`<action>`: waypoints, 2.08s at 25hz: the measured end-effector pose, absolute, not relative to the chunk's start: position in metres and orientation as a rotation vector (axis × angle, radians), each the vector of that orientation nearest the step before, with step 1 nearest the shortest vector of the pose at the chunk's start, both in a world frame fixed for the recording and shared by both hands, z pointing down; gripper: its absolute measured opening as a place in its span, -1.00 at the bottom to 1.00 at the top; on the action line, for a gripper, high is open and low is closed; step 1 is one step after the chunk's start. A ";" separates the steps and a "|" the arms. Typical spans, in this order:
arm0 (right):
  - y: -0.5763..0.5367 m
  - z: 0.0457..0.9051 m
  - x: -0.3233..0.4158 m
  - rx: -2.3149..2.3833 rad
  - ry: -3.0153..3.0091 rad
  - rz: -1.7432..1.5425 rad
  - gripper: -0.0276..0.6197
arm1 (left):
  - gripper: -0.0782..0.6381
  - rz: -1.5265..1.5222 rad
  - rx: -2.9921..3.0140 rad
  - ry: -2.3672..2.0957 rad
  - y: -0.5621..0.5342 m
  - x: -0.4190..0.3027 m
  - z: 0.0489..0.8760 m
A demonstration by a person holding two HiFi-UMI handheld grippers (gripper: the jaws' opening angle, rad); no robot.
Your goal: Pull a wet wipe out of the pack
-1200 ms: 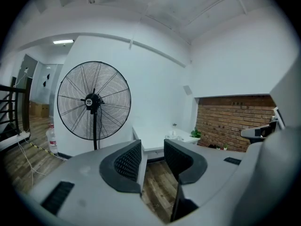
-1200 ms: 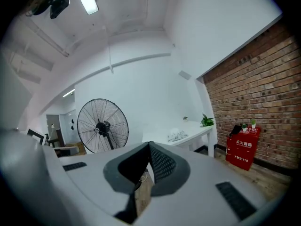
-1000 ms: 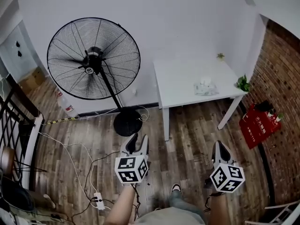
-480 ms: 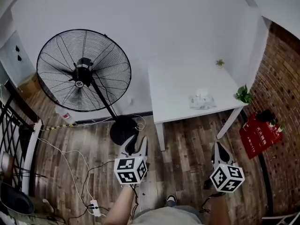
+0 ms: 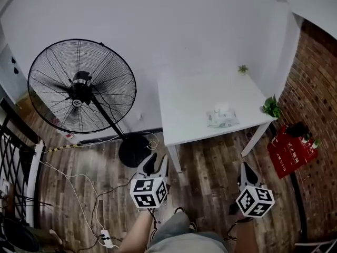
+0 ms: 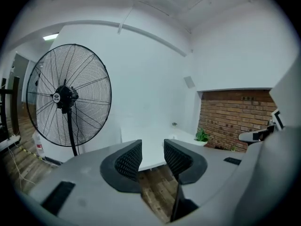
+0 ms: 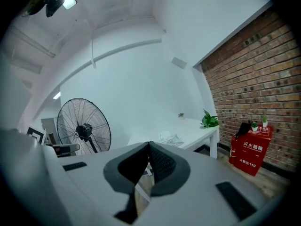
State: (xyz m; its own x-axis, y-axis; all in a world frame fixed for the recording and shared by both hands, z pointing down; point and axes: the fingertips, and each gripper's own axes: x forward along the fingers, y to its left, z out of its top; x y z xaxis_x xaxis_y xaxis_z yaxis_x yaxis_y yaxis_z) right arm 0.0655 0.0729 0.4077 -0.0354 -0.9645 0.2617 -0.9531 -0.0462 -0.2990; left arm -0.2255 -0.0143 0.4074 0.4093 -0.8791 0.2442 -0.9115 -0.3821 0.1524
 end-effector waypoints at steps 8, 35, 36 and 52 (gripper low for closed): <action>0.037 0.421 0.092 -2.218 2.090 -0.639 -0.91 | -0.39 0.195 2.459 -1.479 -0.068 -0.186 0.419; -0.187 0.402 0.188 -2.428 1.929 -0.601 -0.91 | -0.39 0.217 2.575 -1.192 -0.346 -0.054 0.416; -0.191 0.404 0.191 -2.431 1.927 -0.609 -0.91 | -0.39 0.224 2.575 -1.181 -0.350 -0.048 0.419; -0.231 0.425 0.273 -2.297 2.033 -0.730 -0.91 | -0.39 0.335 2.510 -1.212 -0.347 0.038 0.439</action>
State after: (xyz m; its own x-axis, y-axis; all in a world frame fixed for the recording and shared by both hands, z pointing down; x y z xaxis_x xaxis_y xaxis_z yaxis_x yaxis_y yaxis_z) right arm 0.2733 -0.2308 0.4253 0.0615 -0.9367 0.3448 -0.9420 -0.1686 -0.2901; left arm 0.0381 -0.3466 0.4387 0.6096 -0.7116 0.3493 -0.7900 -0.5819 0.1930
